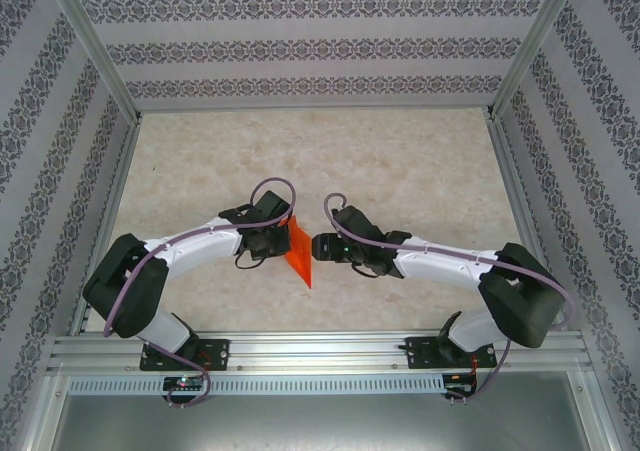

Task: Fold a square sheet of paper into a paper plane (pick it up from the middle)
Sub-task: Move a paper plane to the center of the table.

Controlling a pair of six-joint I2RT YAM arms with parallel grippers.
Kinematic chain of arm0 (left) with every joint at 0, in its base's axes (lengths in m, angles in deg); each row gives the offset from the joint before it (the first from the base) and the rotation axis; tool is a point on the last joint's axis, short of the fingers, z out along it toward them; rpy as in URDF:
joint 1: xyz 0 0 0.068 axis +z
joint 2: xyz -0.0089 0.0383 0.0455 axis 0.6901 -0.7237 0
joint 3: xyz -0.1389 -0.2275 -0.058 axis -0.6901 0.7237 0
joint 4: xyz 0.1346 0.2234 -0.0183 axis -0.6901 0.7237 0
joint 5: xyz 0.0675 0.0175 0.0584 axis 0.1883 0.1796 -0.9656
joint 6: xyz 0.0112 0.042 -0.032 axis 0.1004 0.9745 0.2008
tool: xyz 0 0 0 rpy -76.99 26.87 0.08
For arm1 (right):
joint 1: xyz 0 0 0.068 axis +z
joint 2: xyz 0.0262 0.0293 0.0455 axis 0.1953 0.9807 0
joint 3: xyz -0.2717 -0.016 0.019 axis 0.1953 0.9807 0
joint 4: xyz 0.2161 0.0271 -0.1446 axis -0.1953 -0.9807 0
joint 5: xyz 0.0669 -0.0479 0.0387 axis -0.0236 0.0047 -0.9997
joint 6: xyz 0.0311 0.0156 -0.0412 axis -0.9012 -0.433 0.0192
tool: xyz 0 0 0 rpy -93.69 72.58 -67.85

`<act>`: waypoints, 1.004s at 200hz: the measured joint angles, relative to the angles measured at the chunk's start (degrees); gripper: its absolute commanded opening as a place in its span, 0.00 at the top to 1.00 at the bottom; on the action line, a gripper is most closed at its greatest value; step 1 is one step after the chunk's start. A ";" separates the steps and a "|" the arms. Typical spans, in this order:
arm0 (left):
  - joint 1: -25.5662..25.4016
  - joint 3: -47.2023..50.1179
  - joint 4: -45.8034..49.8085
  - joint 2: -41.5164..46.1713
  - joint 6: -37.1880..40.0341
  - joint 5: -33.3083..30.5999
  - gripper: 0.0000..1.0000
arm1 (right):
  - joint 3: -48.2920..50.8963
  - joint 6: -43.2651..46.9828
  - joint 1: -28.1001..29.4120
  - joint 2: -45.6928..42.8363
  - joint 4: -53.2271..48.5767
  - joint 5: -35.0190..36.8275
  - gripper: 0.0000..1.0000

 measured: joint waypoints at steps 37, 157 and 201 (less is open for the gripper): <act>1.40 1.51 -6.34 -0.42 0.87 5.31 0.97 | 0.39 -2.36 -0.15 -3.61 -0.94 6.84 0.37; 2.14 -1.66 -15.02 -9.46 4.68 13.60 0.97 | 5.79 -4.70 -9.88 -11.52 2.40 2.21 0.42; 2.14 -2.58 -15.39 -9.99 5.49 14.49 0.98 | 6.58 -4.20 -9.86 -11.91 4.59 -2.54 0.45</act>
